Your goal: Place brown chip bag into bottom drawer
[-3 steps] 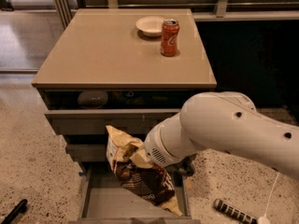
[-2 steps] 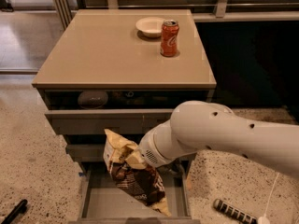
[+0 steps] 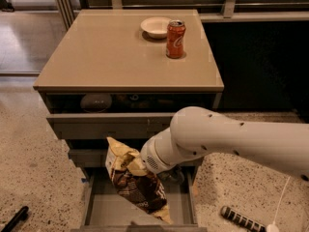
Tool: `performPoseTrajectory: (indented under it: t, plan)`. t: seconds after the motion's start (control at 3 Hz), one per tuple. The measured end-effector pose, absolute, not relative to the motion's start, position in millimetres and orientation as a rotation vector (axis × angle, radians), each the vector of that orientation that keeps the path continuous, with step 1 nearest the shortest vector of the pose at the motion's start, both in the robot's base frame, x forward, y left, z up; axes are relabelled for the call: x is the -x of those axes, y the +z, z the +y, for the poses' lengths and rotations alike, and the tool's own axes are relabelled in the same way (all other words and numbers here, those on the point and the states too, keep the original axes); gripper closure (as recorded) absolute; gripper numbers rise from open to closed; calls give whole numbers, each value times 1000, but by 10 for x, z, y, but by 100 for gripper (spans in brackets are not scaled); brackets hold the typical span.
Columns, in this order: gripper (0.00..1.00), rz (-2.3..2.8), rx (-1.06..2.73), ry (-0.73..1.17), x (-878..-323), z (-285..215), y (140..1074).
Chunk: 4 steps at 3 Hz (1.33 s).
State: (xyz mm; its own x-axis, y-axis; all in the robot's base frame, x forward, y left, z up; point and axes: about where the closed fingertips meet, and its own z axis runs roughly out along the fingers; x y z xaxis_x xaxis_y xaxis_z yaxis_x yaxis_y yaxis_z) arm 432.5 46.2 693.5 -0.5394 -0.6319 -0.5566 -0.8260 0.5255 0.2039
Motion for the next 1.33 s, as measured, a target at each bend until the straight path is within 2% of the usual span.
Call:
performPoseTrajectory:
  t: [0.33,1.0,1.33]
  plan:
    - [100,2363,1175,681,-4331,519,6738]
    - [100,2432,1169,829,-3997,705,5974]
    - [100,2466,1100,822,-4045,565,5916]
